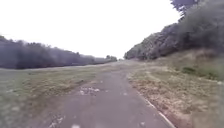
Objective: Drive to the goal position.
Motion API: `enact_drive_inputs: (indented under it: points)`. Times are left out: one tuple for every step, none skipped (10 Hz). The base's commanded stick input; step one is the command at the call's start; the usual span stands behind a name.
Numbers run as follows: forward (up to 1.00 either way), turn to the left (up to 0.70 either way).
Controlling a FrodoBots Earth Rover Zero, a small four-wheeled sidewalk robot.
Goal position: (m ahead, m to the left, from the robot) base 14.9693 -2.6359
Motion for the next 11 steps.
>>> enact_drive_inputs:
  points:
    - [0.6,-0.14]
    - [0.6,-0.14]
    - [0.6,-0.14]
    - [0.6,-0.08]
    - [0.6,0.01]
    - [0.6,-0.08]
    - [0.6,-0.14]
    - [0.6,-0.14]
    - [0.6,-0.07]
    - [0.6,0.01]
    - [0.6,0.01]
